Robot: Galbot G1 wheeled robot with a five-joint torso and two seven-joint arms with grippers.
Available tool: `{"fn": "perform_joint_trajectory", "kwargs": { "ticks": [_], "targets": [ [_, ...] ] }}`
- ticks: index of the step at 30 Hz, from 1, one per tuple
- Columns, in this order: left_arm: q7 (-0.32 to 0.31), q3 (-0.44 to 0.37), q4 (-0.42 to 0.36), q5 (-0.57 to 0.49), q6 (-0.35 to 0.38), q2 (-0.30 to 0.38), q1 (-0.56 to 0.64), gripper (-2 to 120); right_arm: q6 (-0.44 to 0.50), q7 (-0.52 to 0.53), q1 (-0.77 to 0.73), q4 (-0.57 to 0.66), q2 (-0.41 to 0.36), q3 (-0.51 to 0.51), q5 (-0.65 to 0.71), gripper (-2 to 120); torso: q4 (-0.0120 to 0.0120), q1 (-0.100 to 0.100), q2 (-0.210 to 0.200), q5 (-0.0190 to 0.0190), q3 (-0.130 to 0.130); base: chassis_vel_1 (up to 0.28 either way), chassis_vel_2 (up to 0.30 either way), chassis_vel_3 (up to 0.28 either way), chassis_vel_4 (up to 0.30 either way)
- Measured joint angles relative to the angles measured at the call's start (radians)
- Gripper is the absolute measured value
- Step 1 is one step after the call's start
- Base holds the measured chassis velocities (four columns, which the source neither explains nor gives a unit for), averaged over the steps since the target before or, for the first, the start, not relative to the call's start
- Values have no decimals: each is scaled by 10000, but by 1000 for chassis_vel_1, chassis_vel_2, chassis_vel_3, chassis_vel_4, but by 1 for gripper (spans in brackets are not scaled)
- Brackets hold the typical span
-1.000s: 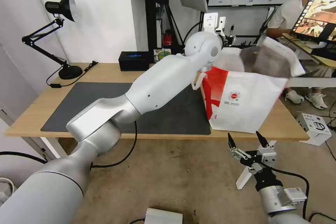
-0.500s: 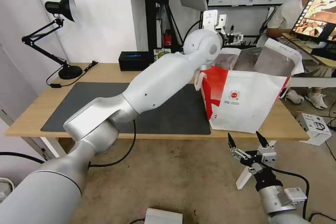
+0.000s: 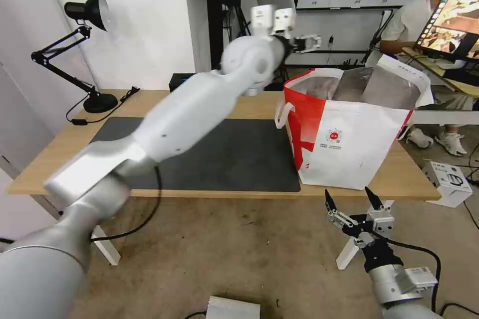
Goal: Pick up the trash from the table and place it into the takeout bag.
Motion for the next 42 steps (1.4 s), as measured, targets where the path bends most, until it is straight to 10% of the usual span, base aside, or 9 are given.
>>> {"fn": "perform_joint_trajectory", "kwargs": {
  "ticks": [21, 32, 42],
  "targets": [
    [1944, -966, -1800, 1792, -987, 2426, 1792, 100, 0, 0, -1, 0, 0, 0, 0, 100, 3, 0, 1, 3, 0, 0, 0, 0, 0],
    [2074, -1279, -2058, 2087, -1006, 2286, 1892, 100, 0, 0, 0, 0, 0, 0, 0, 100, -10, 1, 0, 6, 0, 0, 0, 0, 0],
    [2360, -2798, -3599, 2592, -1152, 3875, 4118, 100, 0, 0, -1, 0, 0, 0, 0, 100, -3, 0, 0, 2, 0, 0, 0, 0, 0]
  ]
}}
